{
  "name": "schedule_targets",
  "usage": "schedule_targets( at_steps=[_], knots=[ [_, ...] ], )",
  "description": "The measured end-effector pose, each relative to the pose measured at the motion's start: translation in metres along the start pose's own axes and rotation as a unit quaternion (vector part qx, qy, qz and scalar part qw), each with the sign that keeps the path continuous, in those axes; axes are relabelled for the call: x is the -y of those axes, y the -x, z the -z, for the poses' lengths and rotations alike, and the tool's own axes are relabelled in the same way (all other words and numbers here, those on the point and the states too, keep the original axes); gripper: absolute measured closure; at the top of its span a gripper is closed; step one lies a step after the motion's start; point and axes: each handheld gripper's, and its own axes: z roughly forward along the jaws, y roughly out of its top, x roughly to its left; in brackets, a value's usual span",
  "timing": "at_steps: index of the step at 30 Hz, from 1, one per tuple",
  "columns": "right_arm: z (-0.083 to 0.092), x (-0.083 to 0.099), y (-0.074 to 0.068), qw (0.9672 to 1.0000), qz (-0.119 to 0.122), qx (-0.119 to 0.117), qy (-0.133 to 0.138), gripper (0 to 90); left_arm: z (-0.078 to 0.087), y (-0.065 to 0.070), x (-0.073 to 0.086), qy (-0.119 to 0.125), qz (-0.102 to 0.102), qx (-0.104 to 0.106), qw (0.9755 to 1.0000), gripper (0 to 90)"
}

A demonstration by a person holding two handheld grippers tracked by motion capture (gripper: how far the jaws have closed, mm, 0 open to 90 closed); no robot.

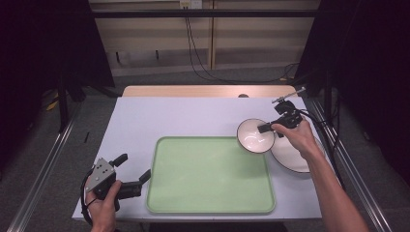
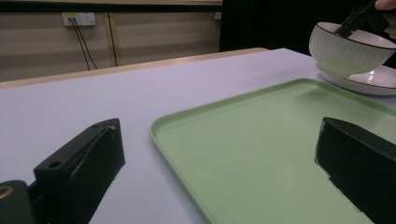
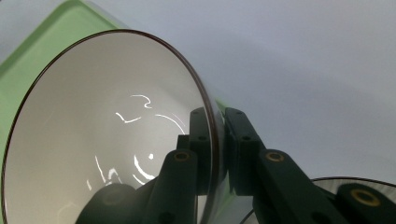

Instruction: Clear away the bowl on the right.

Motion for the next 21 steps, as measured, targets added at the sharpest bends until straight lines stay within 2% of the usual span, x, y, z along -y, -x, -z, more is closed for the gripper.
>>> schedule_targets(
  at_steps=[3,4,11,21],
  knots=[
    [-0.005,0.000,0.001,1.0000,0.002,0.000,-0.005,83.0,0.000,0.001,0.000,-0.002,-0.001,-0.001,1.0000,1.4],
    [-0.006,0.000,0.000,1.0000,-0.005,0.001,-0.008,82.9,0.000,0.001,0.000,-0.002,-0.002,0.000,1.0000,1.4],
    [-0.010,-0.001,0.000,0.9998,-0.013,0.005,-0.013,82.9,0.000,0.001,0.000,-0.004,-0.005,0.001,1.0000,1.4],
    [-0.024,0.001,0.000,0.9994,-0.008,0.012,-0.033,82.9,0.001,0.002,-0.001,0.000,-0.011,0.004,0.9999,1.4]
  ],
)
